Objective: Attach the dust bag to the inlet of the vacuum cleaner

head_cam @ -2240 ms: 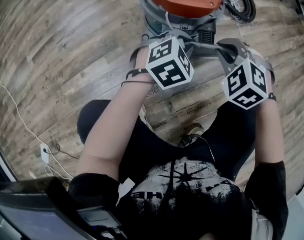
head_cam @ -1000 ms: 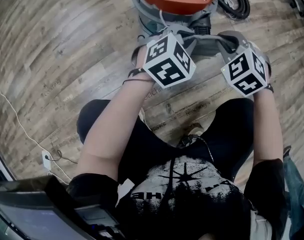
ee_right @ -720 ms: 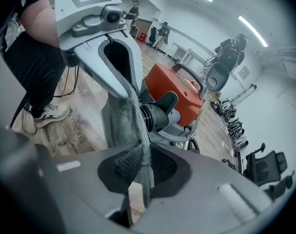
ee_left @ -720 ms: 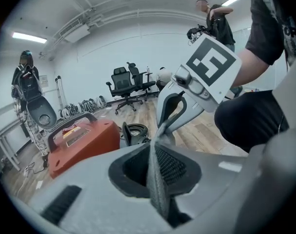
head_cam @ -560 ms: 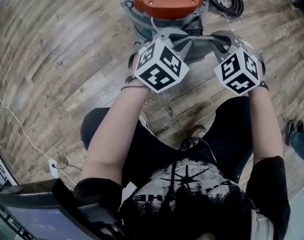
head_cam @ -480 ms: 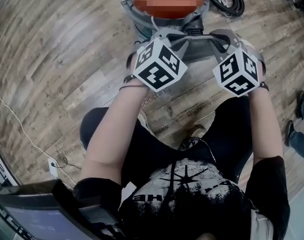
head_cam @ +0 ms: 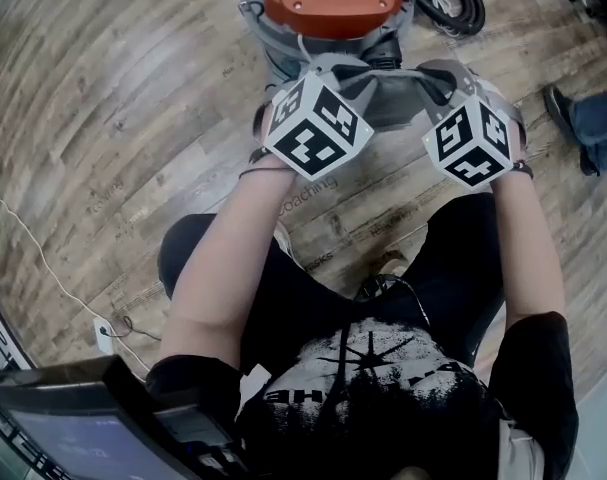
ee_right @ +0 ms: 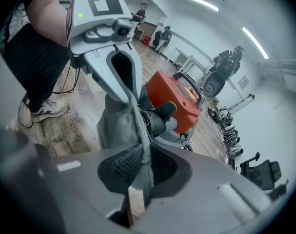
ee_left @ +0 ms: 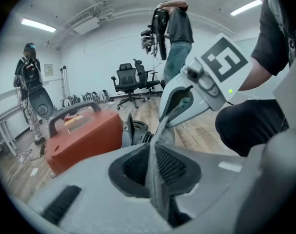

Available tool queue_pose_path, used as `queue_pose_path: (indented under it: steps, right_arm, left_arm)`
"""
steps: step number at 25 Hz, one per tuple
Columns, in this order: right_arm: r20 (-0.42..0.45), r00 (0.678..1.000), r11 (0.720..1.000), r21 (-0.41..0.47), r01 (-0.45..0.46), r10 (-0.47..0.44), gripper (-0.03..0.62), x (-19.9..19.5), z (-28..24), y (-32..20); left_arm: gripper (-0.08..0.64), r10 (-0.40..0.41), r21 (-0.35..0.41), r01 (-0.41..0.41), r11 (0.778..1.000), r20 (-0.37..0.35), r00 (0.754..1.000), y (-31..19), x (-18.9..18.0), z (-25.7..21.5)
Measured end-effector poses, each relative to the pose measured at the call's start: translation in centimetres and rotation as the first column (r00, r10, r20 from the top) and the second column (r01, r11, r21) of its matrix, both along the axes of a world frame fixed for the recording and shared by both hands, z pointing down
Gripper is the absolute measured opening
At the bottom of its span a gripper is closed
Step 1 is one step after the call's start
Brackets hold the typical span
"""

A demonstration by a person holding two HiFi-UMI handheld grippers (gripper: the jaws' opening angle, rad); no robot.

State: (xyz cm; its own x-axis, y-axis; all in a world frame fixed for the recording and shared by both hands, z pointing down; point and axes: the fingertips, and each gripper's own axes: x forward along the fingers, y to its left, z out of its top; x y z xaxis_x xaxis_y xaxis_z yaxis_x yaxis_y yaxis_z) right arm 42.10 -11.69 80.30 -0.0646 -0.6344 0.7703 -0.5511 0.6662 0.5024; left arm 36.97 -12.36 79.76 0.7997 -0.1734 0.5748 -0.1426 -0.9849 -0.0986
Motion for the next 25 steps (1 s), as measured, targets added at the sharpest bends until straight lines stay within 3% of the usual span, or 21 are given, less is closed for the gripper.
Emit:
queue_pose_path:
  steps: [4,8,15,19,25]
  right_arm:
    - [0.025,0.998,0.998,-0.033,-0.057,0.057,0.04,1.2,1.3,0.3]
    - [0.014,0.999,0.999,0.0,-0.048,0.048,0.04,0.8,0.5,0.2]
    - [-0.04,0.999,0.996,0.086,0.039,-0.035,0.035,-2.3,-2.3,-0.8]
    - [-0.05,0.998,0.994,0.1,0.051,-0.046,0.035,-2.3,-2.0,-0.7]
    - [0.035,0.998,0.994,0.1,-0.048,0.045,0.035,0.4,0.0,0.4]
  left_arm:
    - [0.034,0.017,0.064,-0.014,0.998,-0.035,0.999,0.1,1.4,-1.7]
    - [0.033,-0.001,0.001,0.001,1.0,-0.038,0.999,0.2,0.8,-1.1]
    - [0.026,-0.023,-0.09,0.033,0.995,0.104,0.994,0.5,-1.6,2.8]
    - [0.029,-0.027,-0.028,0.031,0.999,0.137,0.99,0.0,-1.5,3.1]
    - [0.039,-0.04,0.094,0.034,0.995,0.065,0.997,-0.8,0.6,0.3]
